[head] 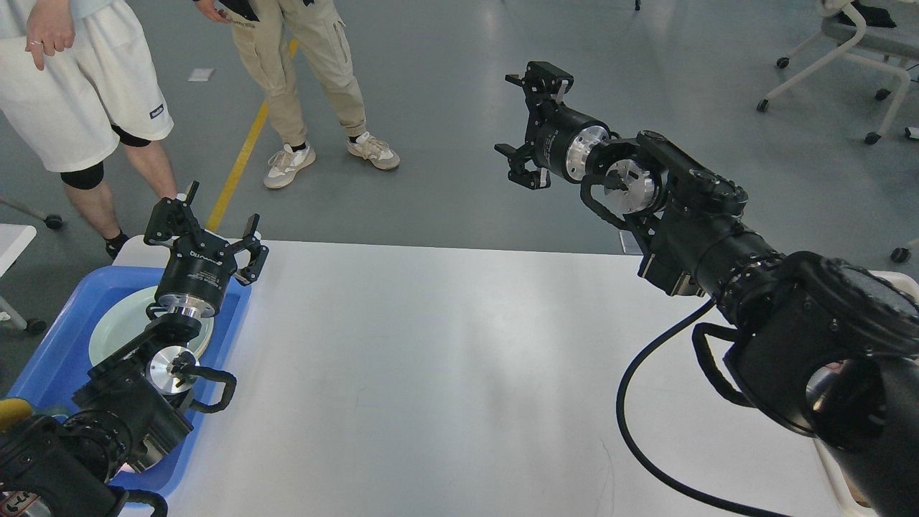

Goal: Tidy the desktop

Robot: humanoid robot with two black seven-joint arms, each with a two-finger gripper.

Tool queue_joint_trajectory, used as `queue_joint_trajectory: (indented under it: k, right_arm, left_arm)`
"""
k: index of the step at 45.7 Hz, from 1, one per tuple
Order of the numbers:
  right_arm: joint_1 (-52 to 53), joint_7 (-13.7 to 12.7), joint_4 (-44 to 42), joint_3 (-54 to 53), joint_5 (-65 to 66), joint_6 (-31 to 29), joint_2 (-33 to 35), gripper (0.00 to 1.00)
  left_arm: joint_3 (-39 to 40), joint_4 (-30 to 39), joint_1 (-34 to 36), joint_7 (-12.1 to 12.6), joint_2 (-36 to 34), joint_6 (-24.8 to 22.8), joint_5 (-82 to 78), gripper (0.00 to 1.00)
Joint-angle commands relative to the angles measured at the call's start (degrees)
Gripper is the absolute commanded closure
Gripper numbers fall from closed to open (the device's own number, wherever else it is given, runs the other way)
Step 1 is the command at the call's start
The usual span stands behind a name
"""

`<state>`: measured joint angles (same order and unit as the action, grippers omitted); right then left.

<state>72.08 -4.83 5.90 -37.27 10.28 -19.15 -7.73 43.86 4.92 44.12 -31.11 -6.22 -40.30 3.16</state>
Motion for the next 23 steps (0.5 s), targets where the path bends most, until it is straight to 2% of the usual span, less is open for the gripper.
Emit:
queue_joint_trajectory:
  k: [1, 8, 23]
  right_arm:
    - [-1.41, -0.01, 0.07, -2.46, 0.0, -0.45, 0.17, 0.0]
    - [-1.42, -0.01, 0.16, -1.93, 0.09, -0.98, 0.61, 0.0]
    - [-3.35, 0.08, 0.25, -1.67, 0.09, -0.98, 6.93, 0.0]
  left_arm:
    - [0.0, 0.0, 0.0, 0.0, 0.07, -0.04, 0.0, 0.04]
    - [0.0, 0.0, 0.0, 0.0, -0.02, -0.04, 0.0, 0.04]
    - [0.0, 0.0, 0.0, 0.0, -0.02, 0.04, 0.0, 0.04]
